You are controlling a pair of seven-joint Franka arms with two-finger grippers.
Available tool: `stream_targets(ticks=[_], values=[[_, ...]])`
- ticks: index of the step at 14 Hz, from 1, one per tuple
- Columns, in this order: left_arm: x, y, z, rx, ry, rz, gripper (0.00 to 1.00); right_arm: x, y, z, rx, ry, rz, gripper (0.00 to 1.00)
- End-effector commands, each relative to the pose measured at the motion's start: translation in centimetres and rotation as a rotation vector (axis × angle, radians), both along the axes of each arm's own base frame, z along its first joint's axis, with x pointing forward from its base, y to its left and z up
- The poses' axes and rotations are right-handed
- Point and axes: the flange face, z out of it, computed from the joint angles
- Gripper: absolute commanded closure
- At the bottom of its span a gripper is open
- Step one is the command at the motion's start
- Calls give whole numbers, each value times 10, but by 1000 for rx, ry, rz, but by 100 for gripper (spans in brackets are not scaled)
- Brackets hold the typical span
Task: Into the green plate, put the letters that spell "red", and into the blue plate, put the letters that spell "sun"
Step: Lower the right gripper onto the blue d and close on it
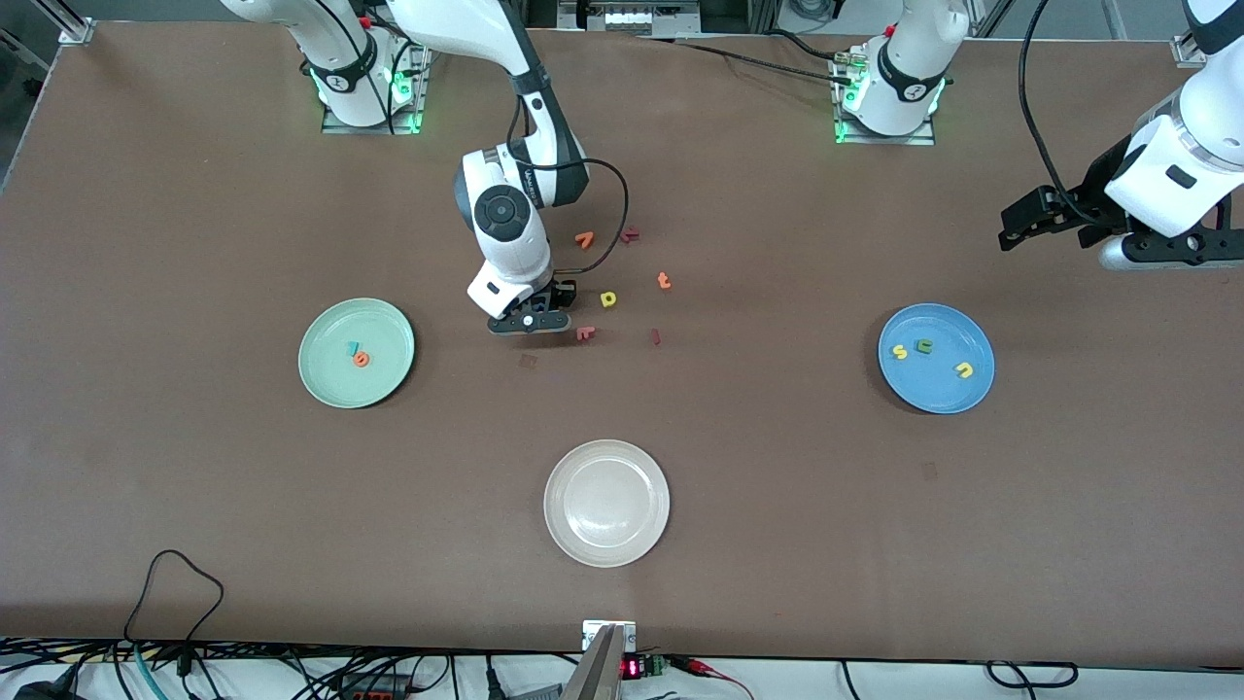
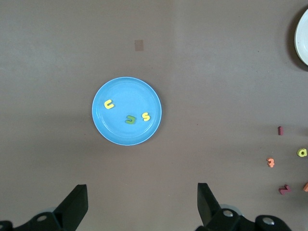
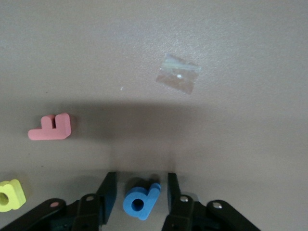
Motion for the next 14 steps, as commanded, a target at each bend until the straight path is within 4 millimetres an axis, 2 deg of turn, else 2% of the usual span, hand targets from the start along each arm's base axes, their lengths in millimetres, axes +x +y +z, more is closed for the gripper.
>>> stream_targets(ticks=[1,9,10,13,14], values=[[0,-3,5,-8,-10,-30,0,-2,8,1,14,2,-8,48],[0,-4,5,-9,-8,-36,0,-11,10,-13,-8,18,11,48],[-1,-6,5,-9,-5,-39,0,-11,10,-13,-8,18,13,52],[-3,-11,6,-9,-2,-47,0,-12,9,-14,-10,26,20,81],[-3,-12,7,-9,-4,-48,0,-12,9,-15,-13,28,18,84]])
